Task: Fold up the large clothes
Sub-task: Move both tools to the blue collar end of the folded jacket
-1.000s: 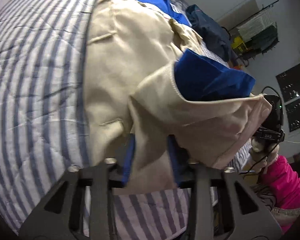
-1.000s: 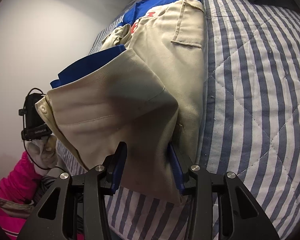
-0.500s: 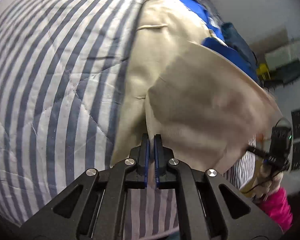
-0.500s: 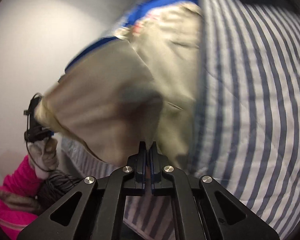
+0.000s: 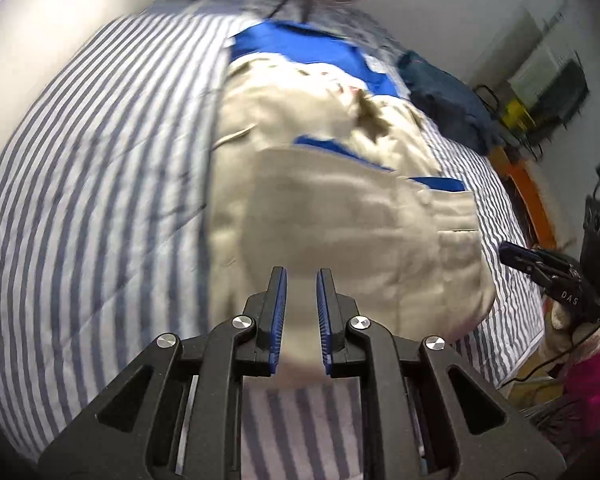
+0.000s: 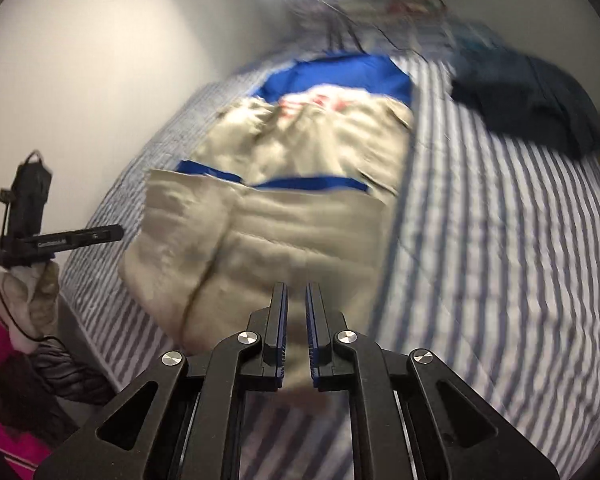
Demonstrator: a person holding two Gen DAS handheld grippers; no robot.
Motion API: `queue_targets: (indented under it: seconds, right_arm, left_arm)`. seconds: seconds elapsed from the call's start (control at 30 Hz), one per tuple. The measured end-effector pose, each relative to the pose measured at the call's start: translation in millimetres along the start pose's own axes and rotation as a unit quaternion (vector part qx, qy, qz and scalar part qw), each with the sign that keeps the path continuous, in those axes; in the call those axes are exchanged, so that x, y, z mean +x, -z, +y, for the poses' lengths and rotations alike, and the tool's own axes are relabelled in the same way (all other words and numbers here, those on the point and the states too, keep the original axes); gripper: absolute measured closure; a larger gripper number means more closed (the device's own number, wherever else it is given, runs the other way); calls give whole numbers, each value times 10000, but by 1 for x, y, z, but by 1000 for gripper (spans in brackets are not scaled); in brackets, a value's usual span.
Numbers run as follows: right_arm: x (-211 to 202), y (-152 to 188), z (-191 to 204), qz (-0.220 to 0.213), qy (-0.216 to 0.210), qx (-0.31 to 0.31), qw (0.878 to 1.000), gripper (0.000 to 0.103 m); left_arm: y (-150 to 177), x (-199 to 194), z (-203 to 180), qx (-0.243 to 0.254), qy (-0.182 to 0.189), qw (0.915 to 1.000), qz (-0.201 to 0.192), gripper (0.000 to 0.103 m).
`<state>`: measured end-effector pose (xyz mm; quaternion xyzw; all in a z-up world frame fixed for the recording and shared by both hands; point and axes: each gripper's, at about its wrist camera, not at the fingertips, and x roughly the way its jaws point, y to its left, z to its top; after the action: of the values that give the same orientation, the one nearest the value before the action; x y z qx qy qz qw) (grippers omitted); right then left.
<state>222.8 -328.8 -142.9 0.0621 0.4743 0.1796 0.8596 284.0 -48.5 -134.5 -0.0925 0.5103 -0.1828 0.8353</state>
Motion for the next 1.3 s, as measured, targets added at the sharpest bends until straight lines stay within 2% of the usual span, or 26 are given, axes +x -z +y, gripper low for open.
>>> queue_targets:
  seconds: [0.07, 0.13, 0.2, 0.23, 0.3, 0.37, 0.5, 0.57, 0.63, 0.77, 0.8, 0.83, 0.87, 0.9, 0.93, 1.0, 1.13, 1.2, 1.3]
  right_arm:
    - [11, -6, 10, 0, -56, -189, 9998, 95]
    - [28, -11, 16, 140, -50, -280, 9995, 95]
    - [51, -18, 11, 336, 14, -117, 9994, 95]
    - [60, -20, 9, 430, 29, -47, 9991, 97]
    - [88, -23, 0, 721, 108, -29, 9973, 98]
    - [96, -22, -4, 781, 8, 26, 9969, 99]
    - [82, -26, -9, 850, -168, 208, 9960, 96]
    - [62, -31, -11, 626, -184, 229, 9976, 96]
    - [44, -38, -16, 393, -158, 281, 9987, 96]
    - [15, -59, -32, -5, -75, 407, 9991, 96]
    - [11, -64, -35, -63, -38, 394, 9992, 96]
    - [10, -70, -39, -88, -3, 368, 9993, 95]
    - [7, -79, -42, -100, 48, 302, 9995, 93]
    - [7, -88, -44, -103, 93, 225, 9997, 84]
    - [8, -97, -45, -105, 119, 150, 9998, 70]
    - [13, -120, -54, -115, 38, 21, 9999, 62]
    - [28, -154, -85, -157, 69, 133, 9998, 62]
    - [49, -171, -105, -130, 126, 280, 9994, 62]
    - [83, -195, -131, -91, 25, 510, 9987, 62]
  left_arm:
    - [-9, 16, -6, 78, 34, 9999, 105, 91]
    - [-18, 36, 0, -57, -133, 9997, 195, 91]
    - [-26, 64, 14, -212, -331, 9983, 419, 92]
    - [-25, 73, 20, -258, -293, 9980, 492, 93]
    - [-25, 77, 25, -336, -170, 9983, 450, 94]
    - [-24, 74, 22, -211, -230, 9985, 443, 94]
    - [-27, 56, 19, -147, -119, 9991, 385, 94]
    - [-37, 41, 18, -147, -36, 9997, 204, 94]
    - [-55, 27, 18, -125, 97, 9999, -9, 91]
    - [-103, 12, 23, 16, -104, 9993, -356, 91]
    - [-118, 11, 27, 27, -125, 9990, -418, 86]
    - [-131, 11, 31, 34, -94, 9991, -420, 69]
    - [-147, 14, 38, -4, -22, 9992, -388, 57]
    - [-162, 19, 45, -82, 77, 9994, -326, 36]
    - [-178, 24, 54, -230, 174, 9992, -289, 32]
    - [-199, 36, 69, -480, 330, 9980, -237, 32]
    - [-245, 80, 100, -914, 447, 9948, -89, 32]
    - [-265, 105, 108, -904, 428, 9950, -33, 32]
    - [-288, 138, 116, -764, 191, 9969, -25, 32]
